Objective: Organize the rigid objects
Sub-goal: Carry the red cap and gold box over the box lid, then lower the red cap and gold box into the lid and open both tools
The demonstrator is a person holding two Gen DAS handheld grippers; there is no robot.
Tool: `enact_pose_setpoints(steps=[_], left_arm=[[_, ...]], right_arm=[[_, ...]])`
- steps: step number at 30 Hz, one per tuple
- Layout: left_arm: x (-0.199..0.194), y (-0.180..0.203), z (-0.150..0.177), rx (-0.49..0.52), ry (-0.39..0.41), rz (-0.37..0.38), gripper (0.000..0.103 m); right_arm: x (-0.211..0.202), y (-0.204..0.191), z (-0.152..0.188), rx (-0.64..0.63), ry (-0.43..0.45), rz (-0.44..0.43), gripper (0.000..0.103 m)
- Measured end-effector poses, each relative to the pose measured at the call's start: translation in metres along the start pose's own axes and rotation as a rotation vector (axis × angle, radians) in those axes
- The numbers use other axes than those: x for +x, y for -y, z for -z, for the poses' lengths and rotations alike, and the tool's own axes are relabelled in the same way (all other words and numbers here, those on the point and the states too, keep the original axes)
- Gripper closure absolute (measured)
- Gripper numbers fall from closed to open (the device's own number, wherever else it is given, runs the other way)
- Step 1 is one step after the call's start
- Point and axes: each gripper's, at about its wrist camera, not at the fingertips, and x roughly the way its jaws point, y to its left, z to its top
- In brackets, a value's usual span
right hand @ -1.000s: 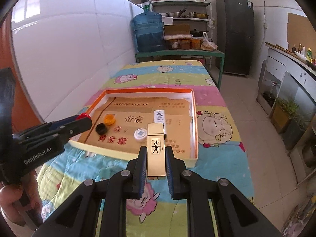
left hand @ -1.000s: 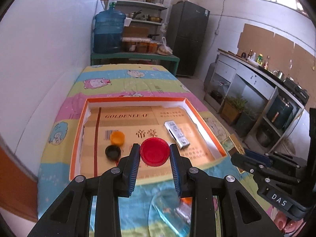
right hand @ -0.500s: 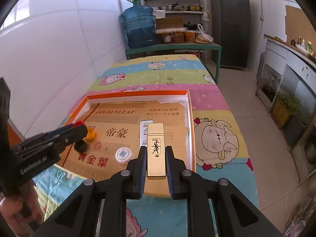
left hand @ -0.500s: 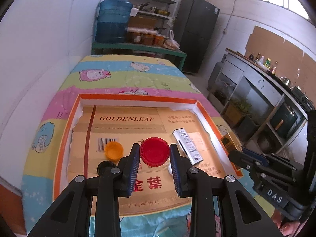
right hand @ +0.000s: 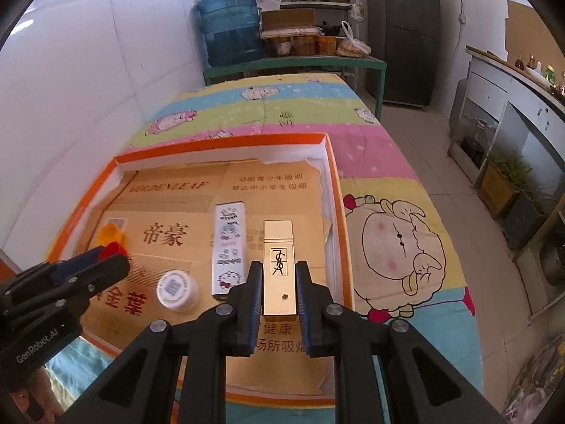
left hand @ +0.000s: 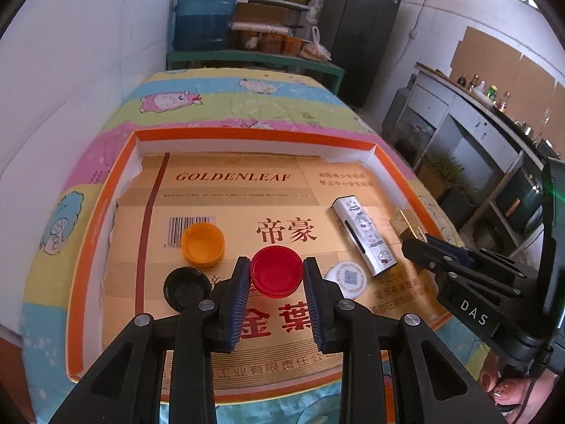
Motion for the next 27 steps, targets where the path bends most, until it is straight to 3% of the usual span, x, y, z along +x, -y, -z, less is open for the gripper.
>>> enact_pose_setpoints(steps=[17, 27], left_arm=[[0.016, 0.009, 0.006, 0.051, -0.042, -0.045, 0.072], [0.010, 0.006, 0.007, 0.038, -0.018, -0.033, 0.060]], right_arm=[[0.010, -0.007, 0.007, -0.047, -0.026, 0.012, 0.084], [0.004, -0.003, 0.008, -0.034, -0.001, 0.012, 0.079]])
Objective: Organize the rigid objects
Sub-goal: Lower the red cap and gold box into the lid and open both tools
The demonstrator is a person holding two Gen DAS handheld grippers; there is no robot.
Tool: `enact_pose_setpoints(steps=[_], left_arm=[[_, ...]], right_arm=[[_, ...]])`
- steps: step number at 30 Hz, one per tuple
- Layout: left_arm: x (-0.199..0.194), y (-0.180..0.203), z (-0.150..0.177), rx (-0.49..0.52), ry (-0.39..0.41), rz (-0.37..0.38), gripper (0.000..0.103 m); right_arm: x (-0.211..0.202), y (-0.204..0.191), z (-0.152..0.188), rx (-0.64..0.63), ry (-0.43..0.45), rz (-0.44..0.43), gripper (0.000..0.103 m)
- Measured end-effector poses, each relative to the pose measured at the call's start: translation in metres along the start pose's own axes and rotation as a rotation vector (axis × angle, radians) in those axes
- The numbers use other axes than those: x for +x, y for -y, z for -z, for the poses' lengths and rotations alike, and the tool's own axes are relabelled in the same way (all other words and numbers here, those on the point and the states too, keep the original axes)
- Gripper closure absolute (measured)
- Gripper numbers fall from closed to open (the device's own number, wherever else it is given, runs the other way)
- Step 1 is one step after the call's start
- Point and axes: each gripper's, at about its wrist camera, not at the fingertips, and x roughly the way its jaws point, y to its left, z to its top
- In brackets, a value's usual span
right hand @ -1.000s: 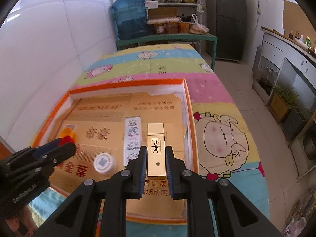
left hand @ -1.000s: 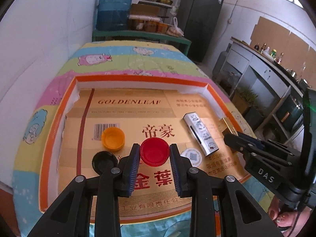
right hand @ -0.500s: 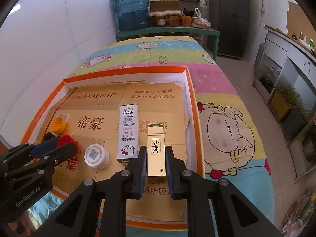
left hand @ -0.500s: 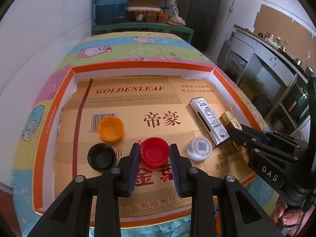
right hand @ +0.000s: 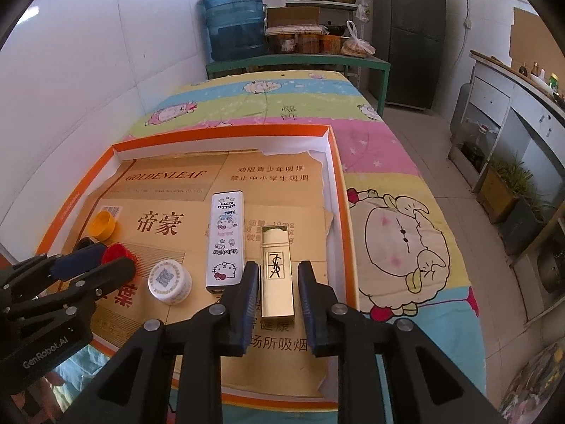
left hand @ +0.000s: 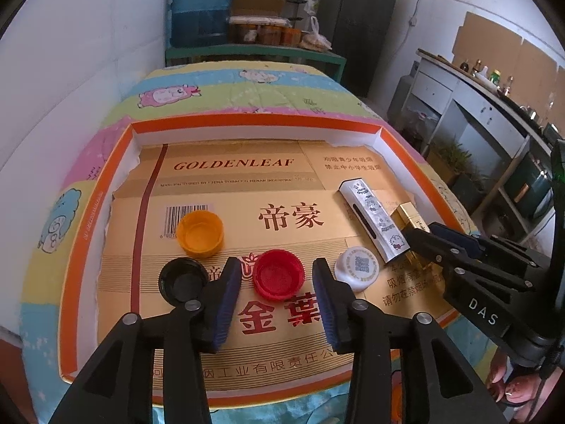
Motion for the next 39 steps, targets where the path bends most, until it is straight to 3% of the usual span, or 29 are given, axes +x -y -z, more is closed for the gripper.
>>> enact_pose_setpoints(steps=[23, 39], left_arm=[[-0.021, -0.005, -0.007, -0.043, 0.068, 0.061, 0.059], [-0.072, 0.005, -0.004, -0.033, 0.148, 0.086, 0.059]], right_arm=[[-0.023, 0.000, -0.002, 0.036, 0.040, -0.039, 0.077], [-0.064, -0.017, 0.010, 0.002, 0.061, -0.042, 0.077]])
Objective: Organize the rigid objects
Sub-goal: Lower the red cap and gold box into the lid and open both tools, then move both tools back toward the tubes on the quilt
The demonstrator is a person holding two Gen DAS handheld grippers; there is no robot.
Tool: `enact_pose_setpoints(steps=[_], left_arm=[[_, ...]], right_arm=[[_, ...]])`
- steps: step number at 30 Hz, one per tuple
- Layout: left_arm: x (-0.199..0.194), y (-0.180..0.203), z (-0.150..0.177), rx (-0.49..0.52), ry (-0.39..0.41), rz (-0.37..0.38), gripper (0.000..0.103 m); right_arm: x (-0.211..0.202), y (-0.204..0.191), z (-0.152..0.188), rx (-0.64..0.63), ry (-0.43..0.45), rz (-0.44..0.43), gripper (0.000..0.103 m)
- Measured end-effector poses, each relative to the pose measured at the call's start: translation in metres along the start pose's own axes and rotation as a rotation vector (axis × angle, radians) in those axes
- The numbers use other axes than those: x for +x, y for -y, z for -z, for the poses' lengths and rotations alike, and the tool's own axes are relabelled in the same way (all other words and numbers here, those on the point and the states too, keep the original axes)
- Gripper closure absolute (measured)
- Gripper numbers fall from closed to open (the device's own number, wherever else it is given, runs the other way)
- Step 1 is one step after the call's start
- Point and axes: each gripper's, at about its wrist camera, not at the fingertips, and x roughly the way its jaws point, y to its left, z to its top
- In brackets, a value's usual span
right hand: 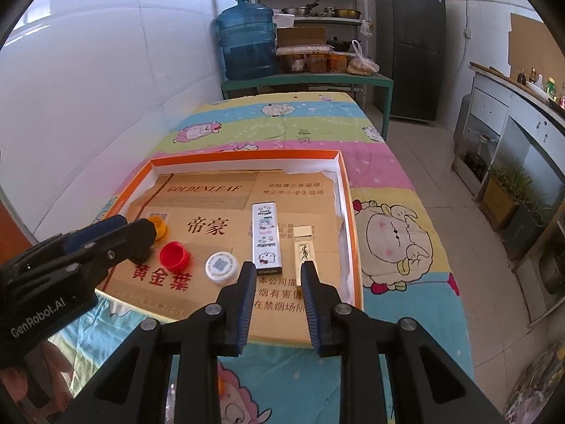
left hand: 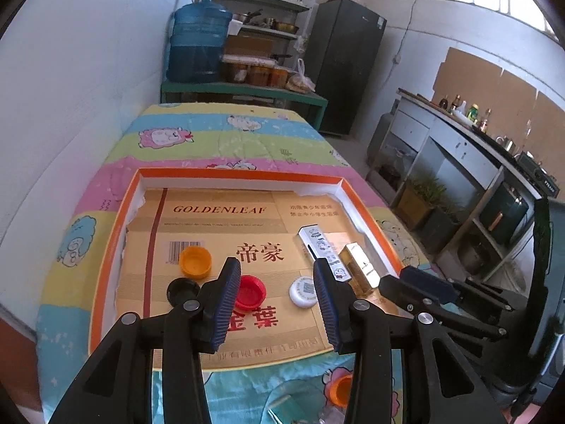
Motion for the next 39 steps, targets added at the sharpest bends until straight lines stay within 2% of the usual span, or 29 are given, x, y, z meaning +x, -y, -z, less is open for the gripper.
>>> enact_pose_setpoints(steps=[3, 16, 21, 39], left_arm=[[-0.011, 0.001, 0.003, -0.009, 0.005, 0.004, 0.053], [-0.057, 0.008, 0.022, -0.007, 0.031, -0.001, 0.052], [-0.073, 0.010, 0.029, 0.007, 0.034, -0.041, 0.052], [-0.129, 0.009, 0.060, 0.015, 0.048, -0.074, 0.052]], right_arm=[[-0.007, -0.002, 0.004, -0.001, 0.000, -0.001, 0.077], [-0.043, -0.019, 0.022, -0.030, 0.017, -0.011, 0.077], [-0.052, -0.023, 0.031, -0.034, 0.014, -0.012, 0.077], [-0.087, -0.035, 0.053, -0.055, 0.030, -0.023, 0.077]])
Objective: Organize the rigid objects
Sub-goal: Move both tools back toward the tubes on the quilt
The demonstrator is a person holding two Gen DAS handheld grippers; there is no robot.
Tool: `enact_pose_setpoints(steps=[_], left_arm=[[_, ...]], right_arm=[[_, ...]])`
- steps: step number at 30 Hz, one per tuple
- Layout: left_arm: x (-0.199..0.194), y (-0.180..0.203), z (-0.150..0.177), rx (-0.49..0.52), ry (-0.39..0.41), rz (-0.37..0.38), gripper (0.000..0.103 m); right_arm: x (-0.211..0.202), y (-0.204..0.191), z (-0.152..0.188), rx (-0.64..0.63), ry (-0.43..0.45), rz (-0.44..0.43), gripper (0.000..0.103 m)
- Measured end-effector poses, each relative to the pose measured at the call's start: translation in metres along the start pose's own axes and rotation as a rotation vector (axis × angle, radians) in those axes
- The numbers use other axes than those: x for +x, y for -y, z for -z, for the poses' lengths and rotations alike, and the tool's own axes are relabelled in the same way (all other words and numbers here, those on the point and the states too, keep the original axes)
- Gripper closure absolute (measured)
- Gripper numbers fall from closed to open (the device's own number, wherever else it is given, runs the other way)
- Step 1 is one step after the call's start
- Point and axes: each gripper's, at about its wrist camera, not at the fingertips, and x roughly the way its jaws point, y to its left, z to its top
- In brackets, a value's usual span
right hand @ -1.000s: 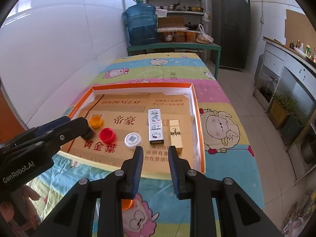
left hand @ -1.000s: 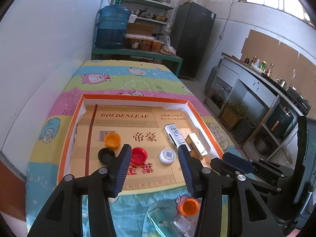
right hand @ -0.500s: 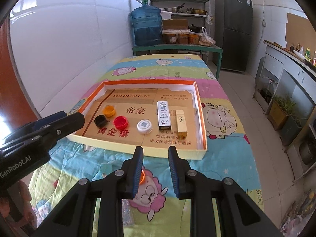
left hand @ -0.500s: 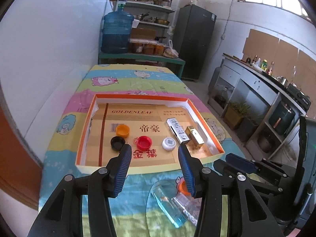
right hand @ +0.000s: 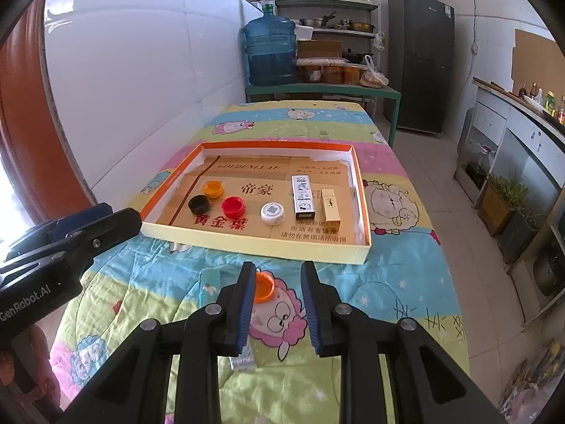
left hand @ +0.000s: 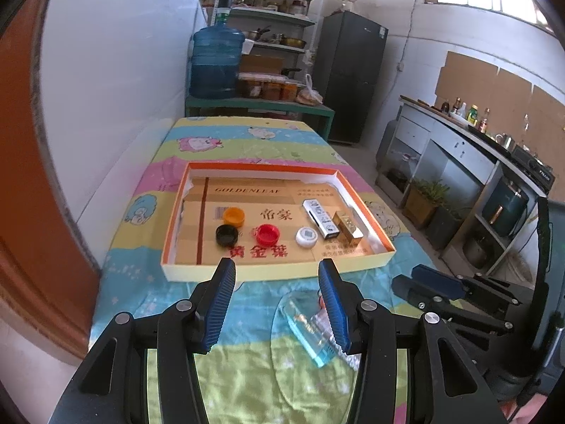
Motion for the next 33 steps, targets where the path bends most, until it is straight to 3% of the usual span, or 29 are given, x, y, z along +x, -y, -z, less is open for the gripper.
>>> enact_pose_setpoints(steps=[14, 24, 33], left_arm=[[-0.010, -0.021, 0.039, -0.071, -0.057, 0.014, 0.052], [0.008, -0.028, 0.056, -0.104, -0.114, 0.027, 0.052], [0.018, -0.030, 0.058, -0.112, -0.131, 0.035, 0.052]], right_arm=[[-0.010, -0.006, 0.034, -0.010, -0.051, -0.014, 0.077], [0.016, -0.017, 0.059, -0.051, -0.156, -0.095, 0.077], [0.039, -0.028, 0.059, -0.109, -0.201, -0.088, 0.077]])
